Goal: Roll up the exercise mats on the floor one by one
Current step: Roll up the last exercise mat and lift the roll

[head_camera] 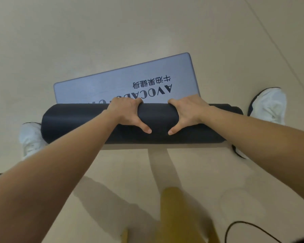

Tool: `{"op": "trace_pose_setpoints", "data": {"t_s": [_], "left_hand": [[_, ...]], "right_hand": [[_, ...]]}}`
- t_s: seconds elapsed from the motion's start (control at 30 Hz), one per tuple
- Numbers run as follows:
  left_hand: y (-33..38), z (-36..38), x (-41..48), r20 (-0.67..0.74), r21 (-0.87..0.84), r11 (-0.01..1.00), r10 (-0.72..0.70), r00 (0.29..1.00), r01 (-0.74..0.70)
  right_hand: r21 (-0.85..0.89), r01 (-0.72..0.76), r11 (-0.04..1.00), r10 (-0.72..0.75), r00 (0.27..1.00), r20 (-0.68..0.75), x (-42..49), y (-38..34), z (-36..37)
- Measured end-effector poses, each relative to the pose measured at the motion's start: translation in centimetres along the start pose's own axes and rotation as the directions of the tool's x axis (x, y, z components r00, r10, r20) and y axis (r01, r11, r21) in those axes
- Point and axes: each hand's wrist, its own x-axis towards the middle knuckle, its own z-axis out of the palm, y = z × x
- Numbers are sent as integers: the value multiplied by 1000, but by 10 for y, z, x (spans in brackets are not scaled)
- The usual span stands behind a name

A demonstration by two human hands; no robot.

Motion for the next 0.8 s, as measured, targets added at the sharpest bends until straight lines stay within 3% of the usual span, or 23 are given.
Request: {"op": "trace_pose_setpoints", "data": {"t_s": [0.3,0.43,0.53,0.63,0.8], "left_hand": [[27,63,-47,38,-40,999,25,999,-23],[32,76,-69,-169,13,1000,12,986,-10],[41,99,-92,-364,65,997,-21,931,48],[47,108,-92,-409,59,992,-77,909,111],[32,87,-65,-399,43,996,-58,915,82]], "right_hand": [[65,15,998,-22,995,100,-39,-26,63],[202,-66,977,26,981,194,-31,-16,58],[314,-120,942,27,958,284,-21,-9,46],[429,-157,889,-5,936,352,-11,-1,42],[351,-134,927,84,984,154,-13,7,37]]}}
